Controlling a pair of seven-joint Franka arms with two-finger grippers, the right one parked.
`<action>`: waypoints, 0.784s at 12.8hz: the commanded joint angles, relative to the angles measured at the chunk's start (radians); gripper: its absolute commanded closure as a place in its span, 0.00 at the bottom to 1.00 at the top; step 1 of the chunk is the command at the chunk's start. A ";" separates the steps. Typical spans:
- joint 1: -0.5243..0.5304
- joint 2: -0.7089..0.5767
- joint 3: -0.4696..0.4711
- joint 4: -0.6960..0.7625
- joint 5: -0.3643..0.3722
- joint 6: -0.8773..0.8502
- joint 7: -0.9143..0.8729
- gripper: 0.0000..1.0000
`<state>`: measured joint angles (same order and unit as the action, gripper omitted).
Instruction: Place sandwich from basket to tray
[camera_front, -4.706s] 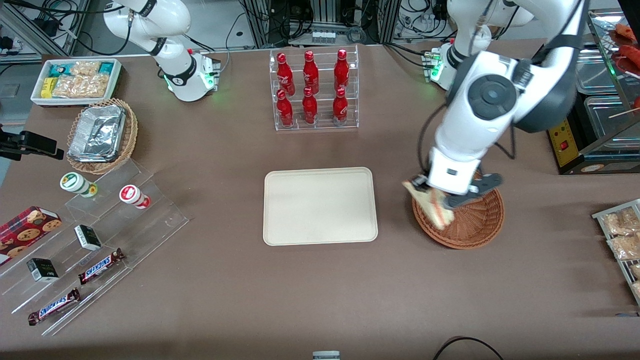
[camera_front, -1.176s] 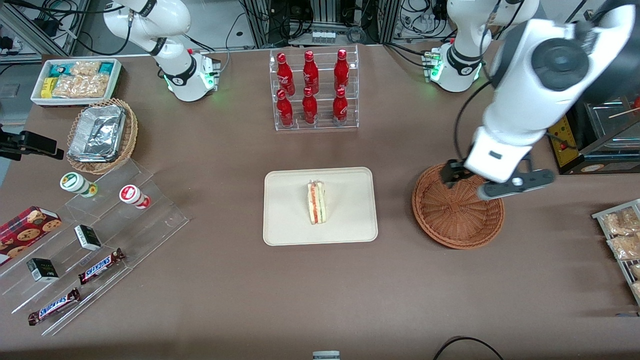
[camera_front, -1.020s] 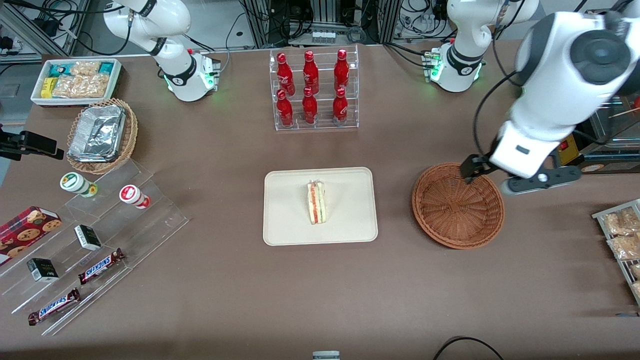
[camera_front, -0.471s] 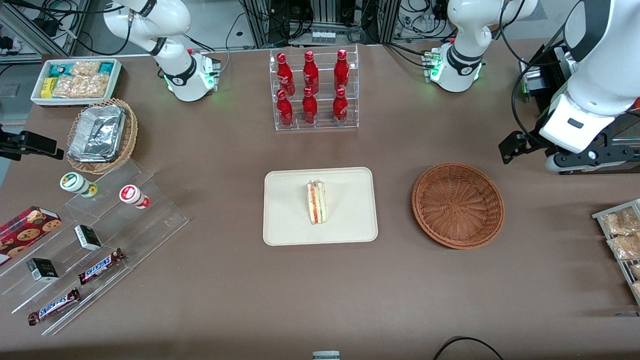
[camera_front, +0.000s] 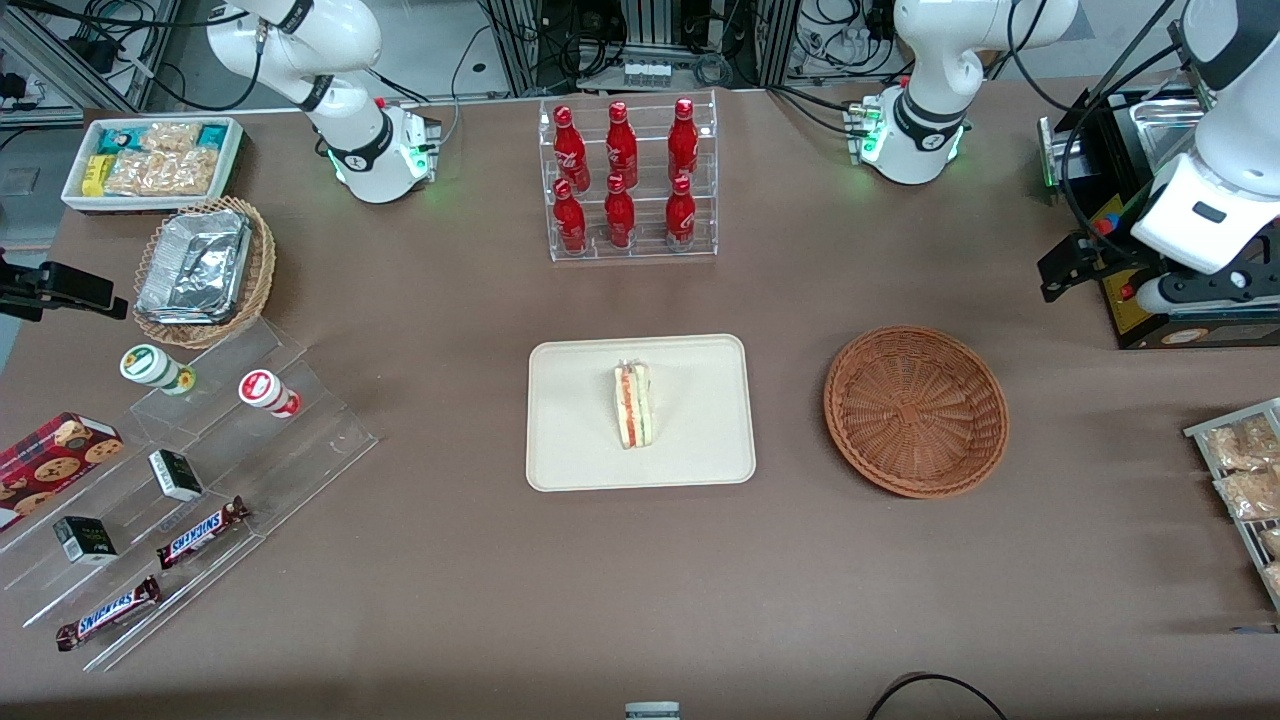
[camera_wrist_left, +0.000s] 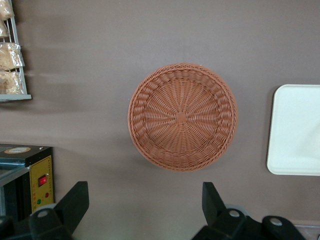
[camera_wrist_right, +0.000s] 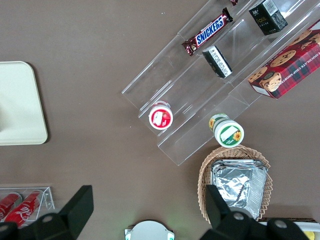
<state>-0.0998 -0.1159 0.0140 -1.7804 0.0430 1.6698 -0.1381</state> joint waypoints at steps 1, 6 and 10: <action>-0.012 -0.022 0.017 -0.015 -0.021 0.002 0.017 0.00; 0.085 0.076 -0.029 0.136 -0.038 -0.025 0.109 0.00; 0.086 0.087 -0.045 0.171 -0.048 -0.083 0.110 0.00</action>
<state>-0.0256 -0.0418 -0.0169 -1.6476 0.0089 1.6388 -0.0437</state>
